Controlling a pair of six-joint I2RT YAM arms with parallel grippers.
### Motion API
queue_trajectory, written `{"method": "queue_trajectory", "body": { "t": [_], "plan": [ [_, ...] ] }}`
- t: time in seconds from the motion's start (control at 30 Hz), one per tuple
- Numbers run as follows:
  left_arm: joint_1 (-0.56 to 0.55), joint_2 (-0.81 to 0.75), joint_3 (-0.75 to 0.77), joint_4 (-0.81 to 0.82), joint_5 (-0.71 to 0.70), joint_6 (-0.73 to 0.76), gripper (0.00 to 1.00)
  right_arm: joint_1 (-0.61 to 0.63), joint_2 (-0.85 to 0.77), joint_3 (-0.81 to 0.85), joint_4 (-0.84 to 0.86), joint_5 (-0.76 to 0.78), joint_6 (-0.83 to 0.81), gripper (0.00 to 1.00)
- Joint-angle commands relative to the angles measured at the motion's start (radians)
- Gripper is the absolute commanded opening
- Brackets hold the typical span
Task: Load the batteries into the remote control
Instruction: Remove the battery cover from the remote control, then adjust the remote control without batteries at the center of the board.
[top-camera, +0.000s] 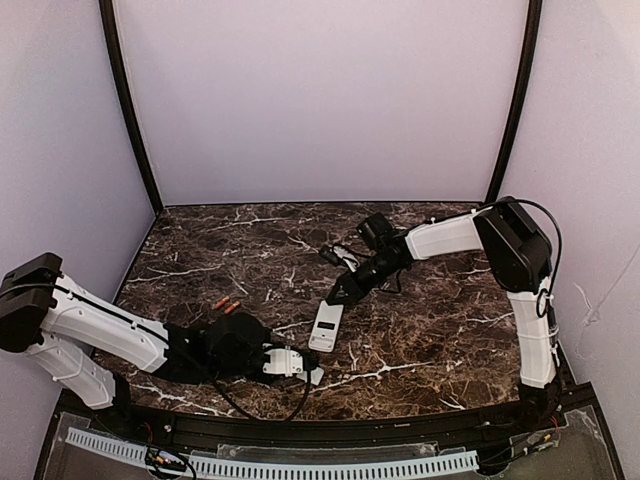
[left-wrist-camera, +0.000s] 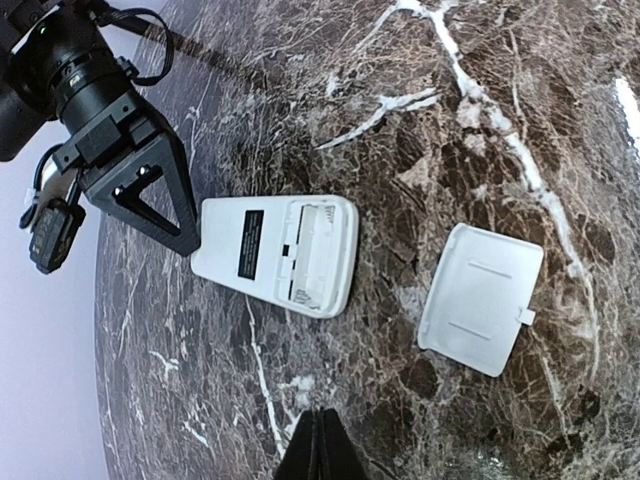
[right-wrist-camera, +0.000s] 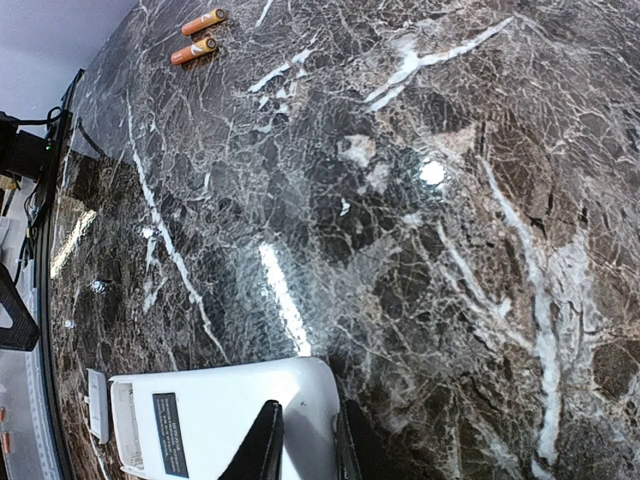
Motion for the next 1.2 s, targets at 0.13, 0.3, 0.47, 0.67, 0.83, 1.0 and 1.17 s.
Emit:
{"method": "queue_trajectory", "body": {
  "t": [0.13, 0.3, 0.47, 0.67, 0.83, 1.0, 1.17],
  "plan": [
    [0.035, -0.077, -0.002, -0.054, -0.094, -0.222, 0.24, 0.008, 0.010, -0.002, -0.051, 0.017, 0.000, 0.19],
    [0.156, -0.133, 0.077, -0.195, -0.096, -0.446, 0.48, 0.008, -0.001, -0.016, -0.057, 0.019, 0.000, 0.19],
    [0.265, -0.117, 0.183, -0.363, -0.087, -0.611, 0.54, 0.008, -0.017, -0.038, -0.057, 0.024, 0.006, 0.20],
    [0.412, -0.062, 0.279, -0.542, 0.010, -0.766, 0.53, 0.007, -0.049, -0.067, -0.058, 0.033, 0.016, 0.21],
    [0.492, -0.007, 0.347, -0.660, 0.078, -0.797, 0.53, 0.006, -0.061, -0.090, -0.058, 0.037, 0.019, 0.23],
    [0.543, 0.014, 0.371, -0.711, 0.112, -0.810, 0.56, 0.007, -0.061, -0.098, -0.057, 0.028, 0.023, 0.24],
    [0.570, 0.060, 0.398, -0.759, 0.117, -0.826, 0.54, 0.007, -0.090, -0.125, -0.064, 0.038, 0.034, 0.24]
  ]
}}
